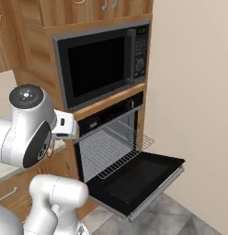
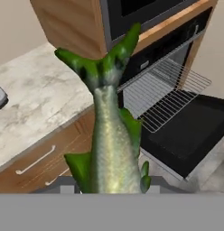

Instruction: Place the fish on the rack of the oven, and slide the rack back inside. Close the oven door.

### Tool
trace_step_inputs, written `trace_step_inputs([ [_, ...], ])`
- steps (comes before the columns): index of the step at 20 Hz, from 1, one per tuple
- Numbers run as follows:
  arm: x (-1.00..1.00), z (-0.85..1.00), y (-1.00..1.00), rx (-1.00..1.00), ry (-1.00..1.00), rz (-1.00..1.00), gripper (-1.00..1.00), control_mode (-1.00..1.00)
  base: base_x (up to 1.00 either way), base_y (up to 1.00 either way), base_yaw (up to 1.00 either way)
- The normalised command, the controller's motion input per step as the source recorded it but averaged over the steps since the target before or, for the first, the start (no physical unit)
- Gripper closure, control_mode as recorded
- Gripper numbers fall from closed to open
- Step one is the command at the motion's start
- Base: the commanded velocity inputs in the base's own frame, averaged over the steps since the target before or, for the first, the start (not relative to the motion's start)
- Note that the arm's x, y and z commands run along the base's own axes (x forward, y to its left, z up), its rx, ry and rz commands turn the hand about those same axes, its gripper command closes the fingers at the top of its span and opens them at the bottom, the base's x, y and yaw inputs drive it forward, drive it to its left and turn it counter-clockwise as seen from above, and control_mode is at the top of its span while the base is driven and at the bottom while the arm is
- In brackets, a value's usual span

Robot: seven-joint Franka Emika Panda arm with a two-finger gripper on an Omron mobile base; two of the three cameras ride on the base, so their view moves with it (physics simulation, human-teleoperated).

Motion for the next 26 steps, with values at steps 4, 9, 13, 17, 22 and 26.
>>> trace_step_inputs([
  [4,0.0,0.0,0.0,0.0,0.0,0.0,1.0,1.0,0.27,0.0,-0.51],
  [9,0.0,0.0,0.0,0.0,0.0,0.0,1.0,1.0,0.35,0.03,-0.48],
  [13,0.0,0.0,0.0,0.0,0.0,0.0,1.0,1.0,0.37,0.23,-0.46],
  [17,0.0,0.0,0.0,0.0,0.0,0.0,1.0,1.0,0.51,0.38,-0.33],
  [22,0.42,-0.02,0.26,0.0,0.03,-0.08,1.0,-1.0,0.12,0.09,-0.04],
  [26,0.21,0.0,0.02,0.0,0.0,-0.01,1.0,-1.0,0.0,0.0,0.0],
])
